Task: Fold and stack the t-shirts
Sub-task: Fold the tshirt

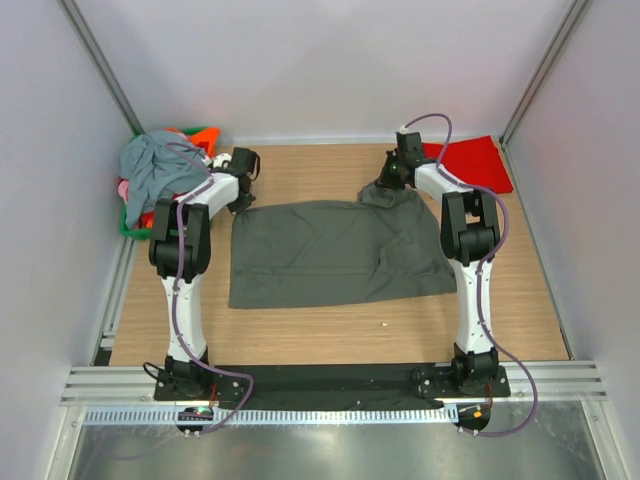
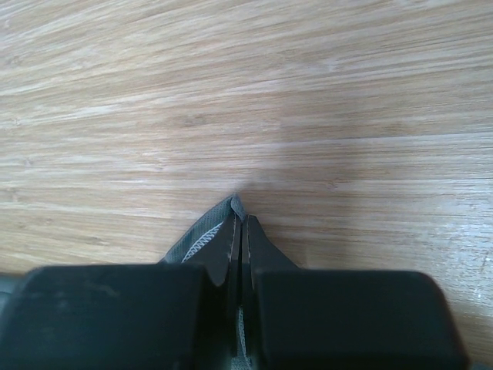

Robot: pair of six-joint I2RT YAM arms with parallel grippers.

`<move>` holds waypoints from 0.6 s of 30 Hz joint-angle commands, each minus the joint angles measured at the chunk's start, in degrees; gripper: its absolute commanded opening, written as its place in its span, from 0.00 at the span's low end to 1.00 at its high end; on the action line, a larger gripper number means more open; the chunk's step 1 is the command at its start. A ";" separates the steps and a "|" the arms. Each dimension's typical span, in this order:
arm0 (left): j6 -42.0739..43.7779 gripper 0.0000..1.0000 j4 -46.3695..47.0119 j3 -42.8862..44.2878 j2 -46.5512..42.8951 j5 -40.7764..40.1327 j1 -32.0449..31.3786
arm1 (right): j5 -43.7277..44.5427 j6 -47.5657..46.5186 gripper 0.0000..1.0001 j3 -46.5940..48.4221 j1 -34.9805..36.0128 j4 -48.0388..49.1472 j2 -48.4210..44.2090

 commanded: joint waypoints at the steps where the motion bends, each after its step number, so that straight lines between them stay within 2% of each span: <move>1: 0.46 0.00 0.04 1.03 -0.12 -0.61 -0.27 | -2.49 -1.81 0.01 -1.02 -0.07 -1.52 -3.88; 4: 1.43 0.00 -1.27 0.77 -1.43 0.62 -0.62 | -3.64 -3.04 0.01 -1.62 0.37 -1.26 -7.30; 9: 5.03 0.00 -1.63 -1.25 -5.82 3.07 -0.97 | -1.44 -5.33 0.01 -3.20 1.17 -6.96 -11.96; 13: 4.86 0.00 -1.54 -4.58 -10.74 5.80 -1.15 | 0.84 -5.60 0.01 -10.65 1.34 -7.93 -19.94; 18: 5.12 0.00 -1.54 -8.54 -16.37 7.65 -1.32 | 3.48 -6.65 0.01 -14.45 2.22 -12.59 -27.08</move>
